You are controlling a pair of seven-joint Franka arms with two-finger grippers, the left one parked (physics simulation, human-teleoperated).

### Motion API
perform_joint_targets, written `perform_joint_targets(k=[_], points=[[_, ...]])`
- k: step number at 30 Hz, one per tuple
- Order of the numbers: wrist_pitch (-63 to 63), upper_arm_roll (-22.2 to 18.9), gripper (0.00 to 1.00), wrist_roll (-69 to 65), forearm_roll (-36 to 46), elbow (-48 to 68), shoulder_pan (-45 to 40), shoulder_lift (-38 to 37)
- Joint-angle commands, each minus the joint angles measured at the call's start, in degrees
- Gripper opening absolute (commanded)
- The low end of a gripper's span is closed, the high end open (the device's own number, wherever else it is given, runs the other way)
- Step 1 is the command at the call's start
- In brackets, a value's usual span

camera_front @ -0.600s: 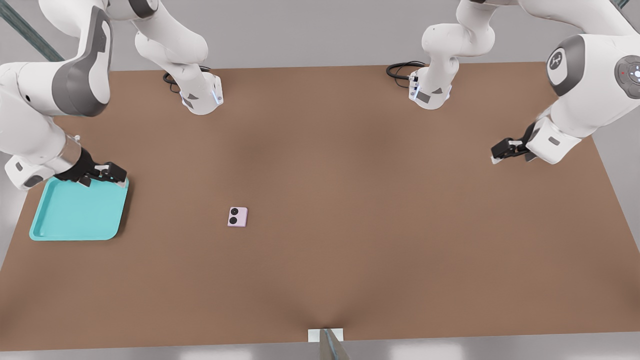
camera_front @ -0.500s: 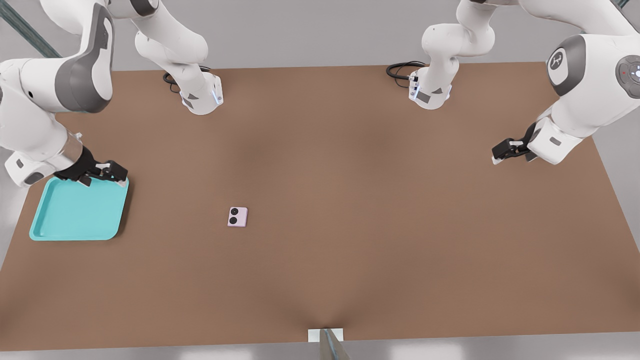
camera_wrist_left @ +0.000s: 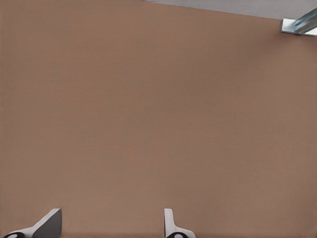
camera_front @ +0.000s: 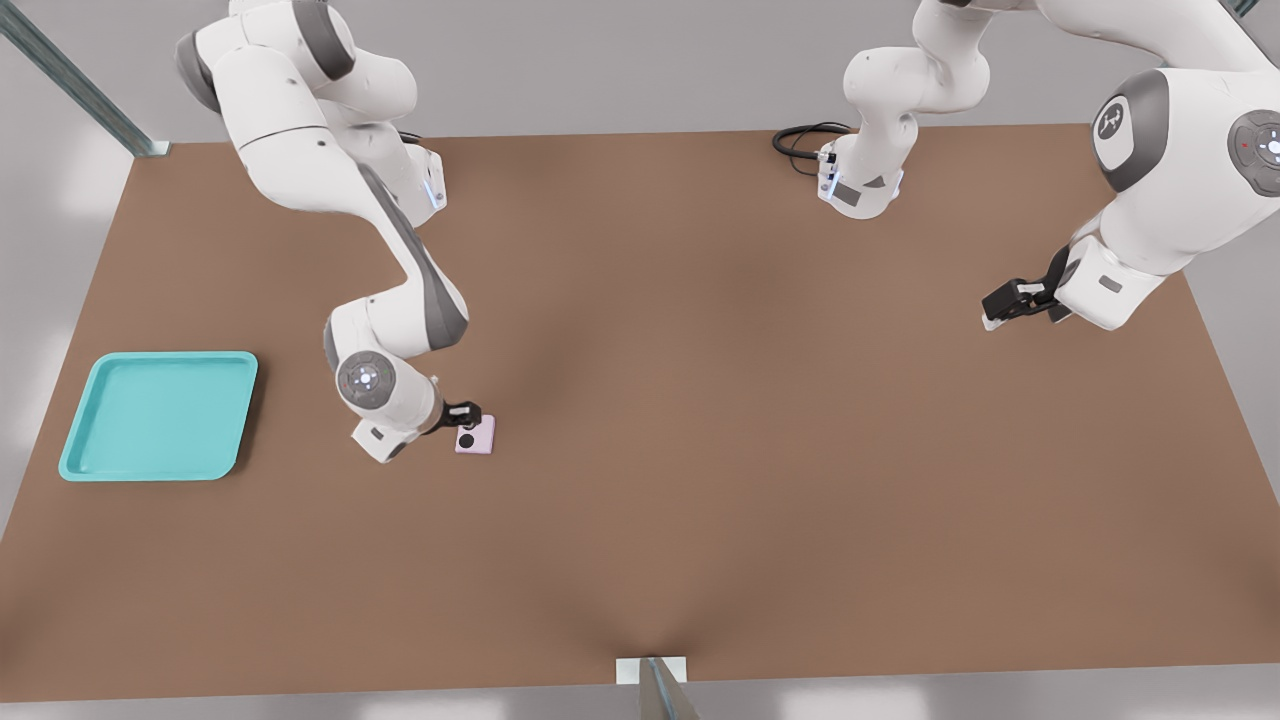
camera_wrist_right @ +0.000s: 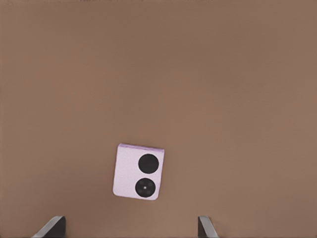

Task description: Keep left arm still and place phone on the tray with right arm

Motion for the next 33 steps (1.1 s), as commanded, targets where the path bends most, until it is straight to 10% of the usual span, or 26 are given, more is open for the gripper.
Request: perform_joint_targets(k=[1, 33], points=[[12.9, 0.7, 1.00, 33.1, -0.1, -0.5, 0.6, 1.5], [26.3, 3.9, 1.00, 6.5, -7.2, -12.8, -4.4, 7.5]])
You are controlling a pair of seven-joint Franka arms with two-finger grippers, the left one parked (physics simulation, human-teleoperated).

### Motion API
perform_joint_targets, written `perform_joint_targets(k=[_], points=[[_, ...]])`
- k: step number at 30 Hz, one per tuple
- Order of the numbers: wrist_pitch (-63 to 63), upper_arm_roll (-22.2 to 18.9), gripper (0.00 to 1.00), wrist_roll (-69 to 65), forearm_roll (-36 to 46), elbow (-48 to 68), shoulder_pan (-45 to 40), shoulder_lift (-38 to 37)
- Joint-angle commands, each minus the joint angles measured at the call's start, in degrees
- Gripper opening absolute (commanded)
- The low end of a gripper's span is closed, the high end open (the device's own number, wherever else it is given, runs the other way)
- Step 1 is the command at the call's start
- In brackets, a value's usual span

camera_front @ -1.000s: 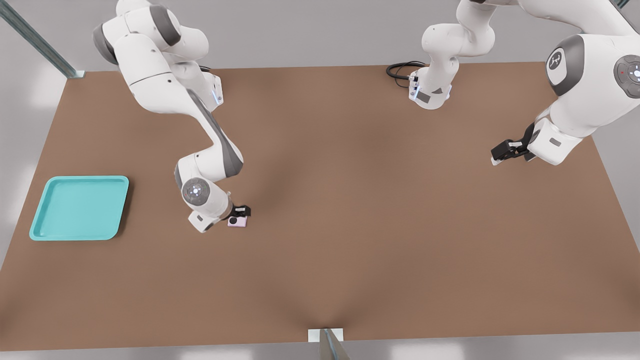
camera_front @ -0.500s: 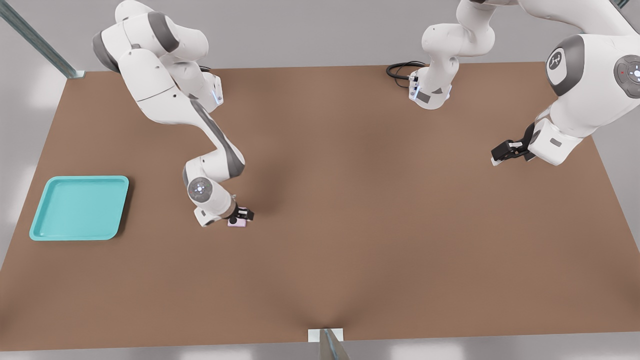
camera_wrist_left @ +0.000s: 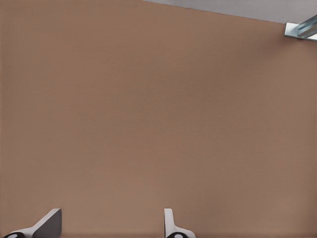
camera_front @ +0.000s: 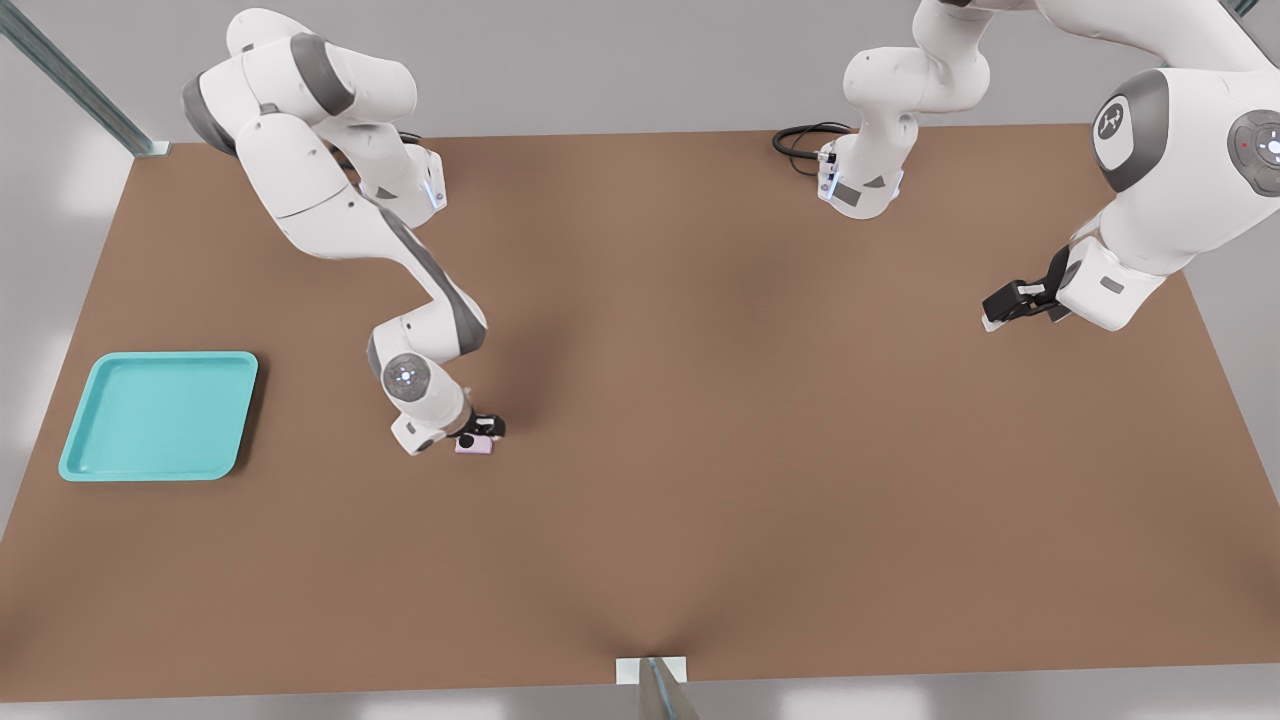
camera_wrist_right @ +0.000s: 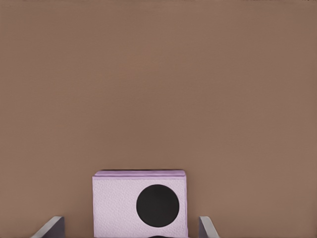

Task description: Keep left arm still and place phone on the tray with right arm

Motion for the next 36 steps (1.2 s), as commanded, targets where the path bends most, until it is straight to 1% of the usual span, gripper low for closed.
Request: perform_joint_targets(k=[1, 14, 15, 16, 18, 25, 27, 28, 29, 32, 34, 36], points=[[1.1, 0.0, 1.00, -5.7, -0.4, 0.0, -0.2, 0.1], [4.1, 0.1, 1.00, -5.4, -0.3, -1.7, -0.2, 1.8], [4.1, 0.1, 0.97, -5.2, -0.3, -1.7, -0.2, 1.8], [4.1, 0.1, 0.87, -5.1, -0.3, -1.7, -0.2, 1.8], [4.1, 0.1, 0.78, -5.1, -0.3, -1.7, -0.2, 1.8], [3.6, 0.1, 0.77, -5.7, -0.4, -1.5, -0.7, 1.0], [3.0, 0.1, 0.77, -6.8, -0.4, -1.7, -1.6, -1.2], [0.0, 0.8, 0.77, -7.0, -0.4, -1.5, -3.0, -2.9], [-0.5, 0.8, 0.77, -8.1, -0.4, -1.7, -4.2, -5.1], [-3.4, 1.2, 0.76, -14.2, -0.4, -2.3, -10.2, -8.5], [-3.5, 1.3, 0.76, -22.9, -0.3, -4.5, -15.7, -10.8], [-3.5, 1.3, 0.76, -32.8, -0.2, -6.0, -22.0, -11.4]])
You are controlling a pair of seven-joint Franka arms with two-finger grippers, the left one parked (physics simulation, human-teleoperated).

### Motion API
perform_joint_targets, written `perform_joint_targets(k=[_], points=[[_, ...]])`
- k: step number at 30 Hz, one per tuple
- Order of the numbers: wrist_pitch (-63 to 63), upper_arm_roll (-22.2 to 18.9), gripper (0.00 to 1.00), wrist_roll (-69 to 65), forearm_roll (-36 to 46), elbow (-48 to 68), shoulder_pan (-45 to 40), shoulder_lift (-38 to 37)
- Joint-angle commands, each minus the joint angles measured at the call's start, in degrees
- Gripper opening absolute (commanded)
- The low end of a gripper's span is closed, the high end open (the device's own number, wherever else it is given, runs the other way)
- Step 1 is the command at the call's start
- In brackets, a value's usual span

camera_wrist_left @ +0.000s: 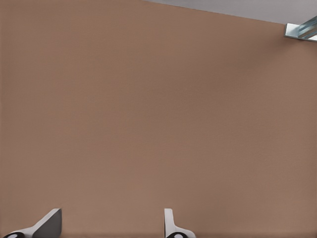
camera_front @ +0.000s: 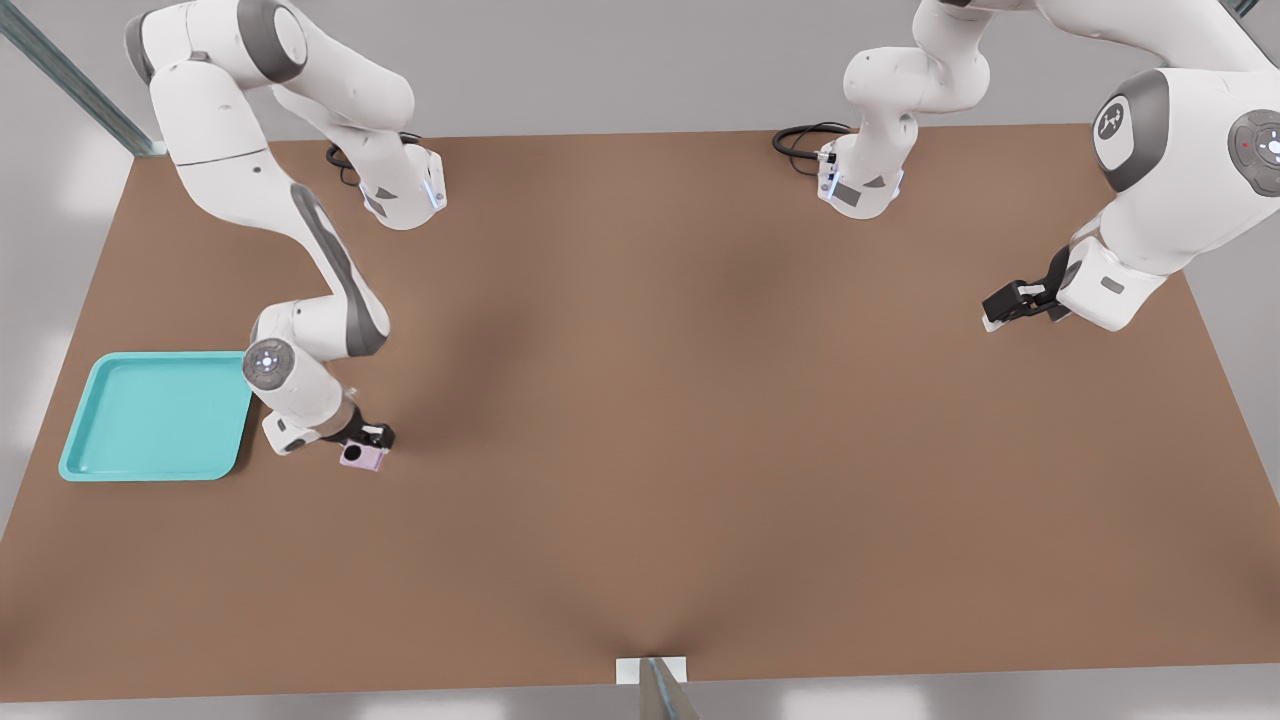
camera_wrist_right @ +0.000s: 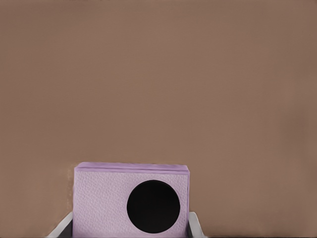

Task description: Keep left arm still and place phone on the tray with right arm

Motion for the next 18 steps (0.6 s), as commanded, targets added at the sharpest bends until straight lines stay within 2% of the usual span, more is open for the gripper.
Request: perform_joint_targets(k=[1, 6, 9, 11, 13, 16, 18], points=[[-2.0, 0.0, 0.76, -27.7, -0.1, -1.0, -5.6, -0.7], [-1.8, -0.3, 0.76, -53.8, 1.5, -1.2, -23.0, -1.7], [-1.6, -0.4, 0.76, -61.7, 1.7, 0.8, -28.7, 0.0], [-1.3, -2.3, 0.76, -64.1, 1.7, 2.3, -28.6, 2.2], [-1.2, -2.6, 1.00, -63.9, 1.9, 2.8, -28.6, 3.5], [-1.3, -3.0, 1.00, -63.4, 1.9, 4.2, -28.0, 3.9], [-6.9, -3.1, 1.00, -59.1, 5.7, 6.9, -21.9, -0.2]])
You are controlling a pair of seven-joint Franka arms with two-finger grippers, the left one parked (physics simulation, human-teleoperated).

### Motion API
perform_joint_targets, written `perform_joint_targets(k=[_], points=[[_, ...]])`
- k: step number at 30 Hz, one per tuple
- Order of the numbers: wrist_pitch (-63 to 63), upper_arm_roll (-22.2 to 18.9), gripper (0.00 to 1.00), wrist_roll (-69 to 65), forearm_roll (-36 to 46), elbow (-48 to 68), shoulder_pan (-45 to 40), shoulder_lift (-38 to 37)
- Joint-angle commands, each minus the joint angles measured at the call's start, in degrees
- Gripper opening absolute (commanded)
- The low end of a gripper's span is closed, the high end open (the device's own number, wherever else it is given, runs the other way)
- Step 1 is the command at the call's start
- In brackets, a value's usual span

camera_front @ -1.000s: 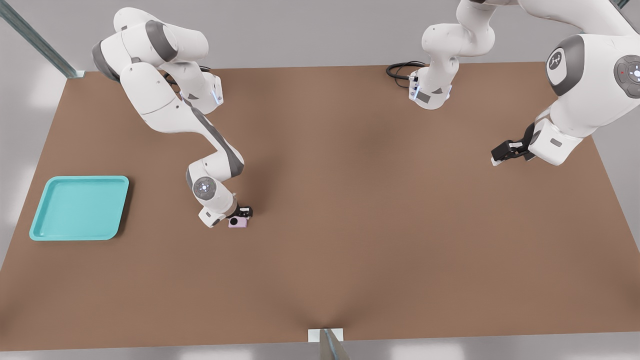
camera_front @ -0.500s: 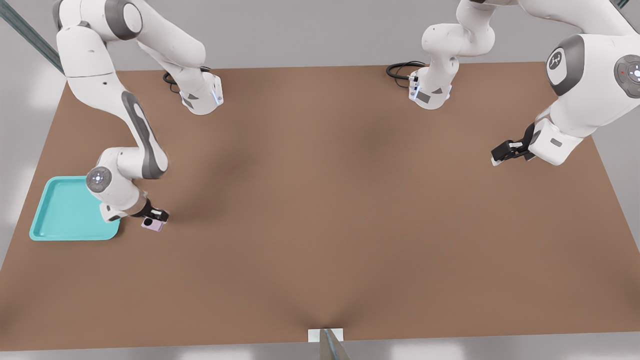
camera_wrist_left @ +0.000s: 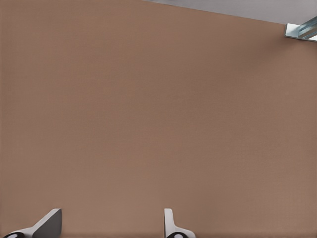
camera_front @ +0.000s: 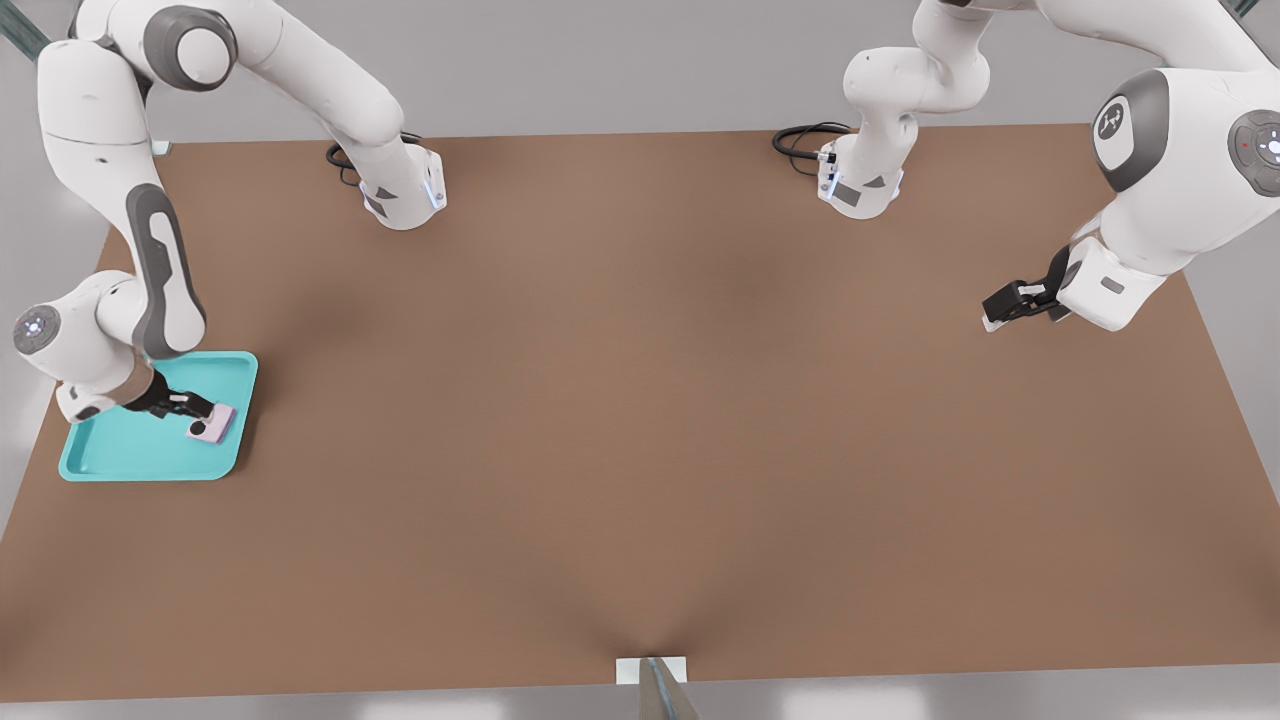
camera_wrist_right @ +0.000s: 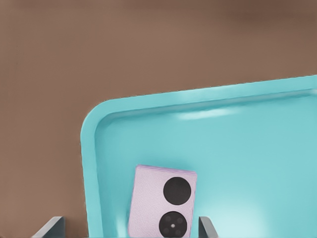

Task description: Keep left arm still and place phone on the tray with right arm

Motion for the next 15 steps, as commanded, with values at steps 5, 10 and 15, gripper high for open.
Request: perform_joint_targets(k=[5, 10, 15], points=[[-39.7, -13.1, 1.00, 11.5, 4.4, 22.6, 37.0, -12.4], [-45.1, -11.6, 1.00, 19.5, 5.9, 32.5, 39.6, -7.6], [-44.7, -10.8, 1.00, 18.9, 5.7, 31.2, 38.6, -8.6]])
